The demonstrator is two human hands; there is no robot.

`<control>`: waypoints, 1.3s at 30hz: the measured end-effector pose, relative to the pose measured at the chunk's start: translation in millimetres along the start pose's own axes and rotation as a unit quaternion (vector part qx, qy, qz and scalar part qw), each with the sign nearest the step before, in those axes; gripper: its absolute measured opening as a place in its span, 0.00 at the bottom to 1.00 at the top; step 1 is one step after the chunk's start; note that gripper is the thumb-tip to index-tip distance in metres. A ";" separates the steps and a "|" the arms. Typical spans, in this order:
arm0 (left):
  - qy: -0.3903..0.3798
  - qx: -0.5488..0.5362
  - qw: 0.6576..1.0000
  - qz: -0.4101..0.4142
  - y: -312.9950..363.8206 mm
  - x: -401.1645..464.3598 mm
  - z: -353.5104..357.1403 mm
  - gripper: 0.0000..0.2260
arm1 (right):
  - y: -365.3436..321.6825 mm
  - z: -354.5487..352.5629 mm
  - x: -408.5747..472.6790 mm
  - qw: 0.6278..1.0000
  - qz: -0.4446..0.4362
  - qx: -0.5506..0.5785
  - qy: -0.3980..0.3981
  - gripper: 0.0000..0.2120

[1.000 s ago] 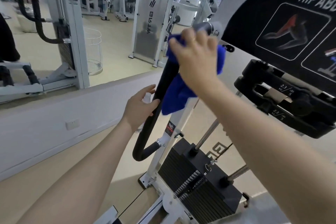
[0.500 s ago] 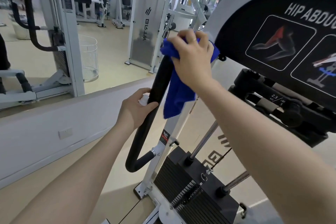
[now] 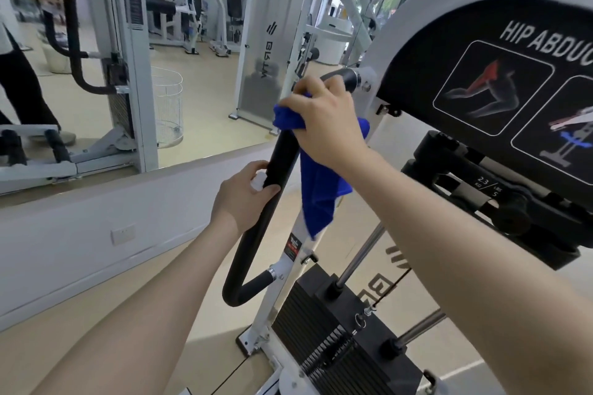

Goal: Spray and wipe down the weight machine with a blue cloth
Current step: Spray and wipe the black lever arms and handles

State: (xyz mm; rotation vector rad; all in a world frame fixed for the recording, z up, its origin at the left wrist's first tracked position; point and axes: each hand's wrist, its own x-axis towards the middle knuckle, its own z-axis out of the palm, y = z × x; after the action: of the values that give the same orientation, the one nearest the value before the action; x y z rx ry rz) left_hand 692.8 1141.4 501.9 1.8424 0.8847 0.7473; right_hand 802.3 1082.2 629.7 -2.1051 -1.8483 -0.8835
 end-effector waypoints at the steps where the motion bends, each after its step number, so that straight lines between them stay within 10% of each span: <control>1: 0.002 0.000 1.000 -0.004 0.3 -0.1 0.1 0.17 | 4.3 -2.5 8.5 0.999 0.037 0.013 0.002 0.15; 4: 0.009 -0.013 1.000 -0.009 1.0 0.6 2.0 0.15 | -3.7 1.2 19.8 0.983 0.155 0.021 0.099 0.15; 8: 0.044 -0.027 0.998 -0.037 -9.4 -7.3 -0.8 0.14 | -20.0 34.1 -4.7 0.974 0.044 -0.098 0.199 0.11; 15: 0.126 -0.070 0.985 -0.094 -73.6 -66.4 -23.0 0.12 | -78.0 107.4 -111.2 0.941 -0.197 -0.144 -0.236 0.18; 22: 0.094 -0.065 0.981 -0.155 -92.7 -78.8 0.2 0.09 | -40.1 87.0 -60.6 0.973 -0.091 -0.160 0.141 0.08; 25: 0.094 -0.064 0.978 -0.173 -102.6 -85.2 11.4 0.10 | -66.3 137.0 -101.9 0.985 -0.099 -0.103 0.094 0.08; 29: 0.117 -0.056 0.974 -0.186 -120.0 -105.0 3.8 0.09 | -92.7 180.9 -170.0 0.942 -0.251 -0.104 -0.196 0.10; 36: 0.093 -0.031 0.968 -0.232 -145.6 -118.1 -0.5 0.07 | -69.4 158.5 -110.4 0.984 -0.116 -0.099 0.090 0.05; 39: 0.068 -0.041 0.968 -0.237 -168.9 -124.4 15.7 0.21 | -90.7 194.1 -157.4 0.989 -0.142 -0.036 -0.023 0.10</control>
State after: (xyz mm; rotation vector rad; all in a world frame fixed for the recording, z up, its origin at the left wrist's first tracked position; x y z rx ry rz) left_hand 592.6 1083.9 326.1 1.4368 1.3039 0.5986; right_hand 768.0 1069.9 366.4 -1.9449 -2.2115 -0.9823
